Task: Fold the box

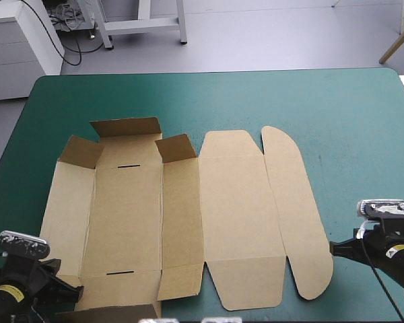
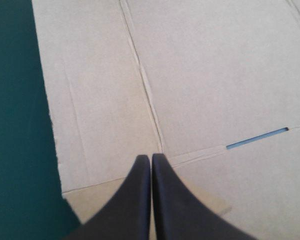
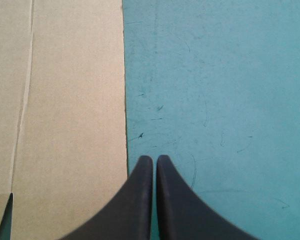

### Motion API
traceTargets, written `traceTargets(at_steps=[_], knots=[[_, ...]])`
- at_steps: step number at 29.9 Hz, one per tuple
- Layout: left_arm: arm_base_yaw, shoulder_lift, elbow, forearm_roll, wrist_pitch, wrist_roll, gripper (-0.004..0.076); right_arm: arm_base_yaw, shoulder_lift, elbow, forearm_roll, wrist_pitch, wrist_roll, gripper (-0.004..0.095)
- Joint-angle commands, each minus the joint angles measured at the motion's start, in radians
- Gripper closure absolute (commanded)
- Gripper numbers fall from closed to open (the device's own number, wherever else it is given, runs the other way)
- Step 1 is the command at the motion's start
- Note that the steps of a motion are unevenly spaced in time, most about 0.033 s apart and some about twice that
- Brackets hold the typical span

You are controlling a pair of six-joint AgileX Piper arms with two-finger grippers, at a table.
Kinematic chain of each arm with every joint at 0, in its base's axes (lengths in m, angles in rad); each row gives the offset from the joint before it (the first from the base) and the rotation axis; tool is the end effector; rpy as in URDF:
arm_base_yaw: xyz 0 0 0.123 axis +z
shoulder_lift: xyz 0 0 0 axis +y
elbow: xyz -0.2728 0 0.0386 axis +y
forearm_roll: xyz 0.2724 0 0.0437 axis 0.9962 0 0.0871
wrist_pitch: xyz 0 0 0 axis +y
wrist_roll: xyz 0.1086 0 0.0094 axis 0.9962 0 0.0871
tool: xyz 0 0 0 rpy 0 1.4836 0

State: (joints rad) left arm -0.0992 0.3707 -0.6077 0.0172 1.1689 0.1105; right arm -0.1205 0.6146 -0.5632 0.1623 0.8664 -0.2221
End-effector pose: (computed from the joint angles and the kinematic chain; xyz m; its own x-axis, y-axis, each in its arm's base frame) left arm 0.0863 -0.0069 0.2827 -0.7286 0.1900 -0.6581 0.1750 0.9805 0.0894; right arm 0.1476 -0.0043 0.2620 -0.7279 -0.0280 -0.6851 -0.0486 0.9988 0.0108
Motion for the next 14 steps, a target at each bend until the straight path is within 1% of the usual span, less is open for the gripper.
traceTargets(at_steps=[1,3,8,14], knots=[[-0.001,0.084,-0.056,-0.034,-0.099,-0.047,0.0734,-0.01,0.0,-0.026,0.01,-0.057,-0.015,0.09],[-0.001,0.136,-0.084,-0.024,-0.135,-0.058,0.0734,-0.01,0.0,-0.026,0.01,-0.057,-0.017,0.09],[-0.001,0.291,-0.168,0.037,-0.154,-0.095,0.0734,-0.01,0.0,-0.026,0.008,-0.064,-0.032,0.09],[-0.001,0.5,-0.269,0.042,-0.254,-0.172,0.0734,-0.01,0.0,-0.026,0.008,-0.081,-0.032,0.09]])
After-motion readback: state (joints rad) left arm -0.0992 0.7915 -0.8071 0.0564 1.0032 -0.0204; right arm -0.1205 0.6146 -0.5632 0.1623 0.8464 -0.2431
